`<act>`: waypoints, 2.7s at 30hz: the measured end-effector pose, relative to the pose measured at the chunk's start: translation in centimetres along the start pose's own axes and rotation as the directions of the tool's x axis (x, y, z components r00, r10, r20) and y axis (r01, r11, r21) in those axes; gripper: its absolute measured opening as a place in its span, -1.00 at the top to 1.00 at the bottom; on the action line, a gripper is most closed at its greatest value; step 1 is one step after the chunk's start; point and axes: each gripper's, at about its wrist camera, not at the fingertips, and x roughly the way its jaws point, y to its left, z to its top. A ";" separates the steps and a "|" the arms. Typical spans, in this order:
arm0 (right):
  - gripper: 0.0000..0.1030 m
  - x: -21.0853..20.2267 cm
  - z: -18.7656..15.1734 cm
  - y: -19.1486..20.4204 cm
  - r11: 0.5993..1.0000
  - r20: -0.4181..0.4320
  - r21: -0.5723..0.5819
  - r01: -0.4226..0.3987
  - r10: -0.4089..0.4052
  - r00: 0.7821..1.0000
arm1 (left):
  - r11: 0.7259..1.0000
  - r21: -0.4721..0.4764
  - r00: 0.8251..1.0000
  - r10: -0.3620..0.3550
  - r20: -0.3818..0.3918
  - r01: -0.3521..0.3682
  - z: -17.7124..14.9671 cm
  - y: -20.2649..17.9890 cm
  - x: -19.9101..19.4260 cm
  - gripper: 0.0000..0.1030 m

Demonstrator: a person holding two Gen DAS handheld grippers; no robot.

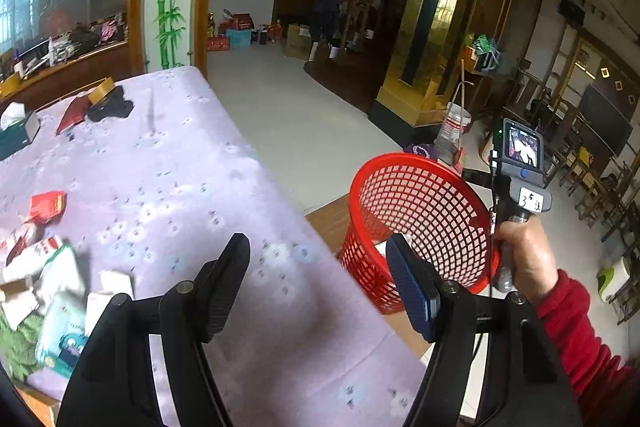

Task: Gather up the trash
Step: 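Return both tools from the wastebasket to the table, then grasp the orange box with the left tool while the right tool grasps the white medicine box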

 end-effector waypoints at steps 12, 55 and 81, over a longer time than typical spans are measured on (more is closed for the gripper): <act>-0.04 -5.3 -2.8 -0.8 0.991 0.163 -0.080 0.104 -0.090 0.983 | 0.994 -0.068 0.995 0.092 0.044 -0.089 -3.4 5.5 -6.3 -0.37; 0.17 -25.8 -22.1 28.6 0.502 -0.401 -0.486 -0.715 0.599 0.693 | 0.711 -0.631 0.943 0.316 -0.110 -0.311 -18.5 25.8 -17.4 -0.45; -0.07 -24.1 -20.3 25.6 0.513 -0.386 -0.442 -0.736 0.632 0.672 | 0.766 -0.483 0.905 0.357 -0.232 -0.425 -15.9 27.6 -12.1 -0.46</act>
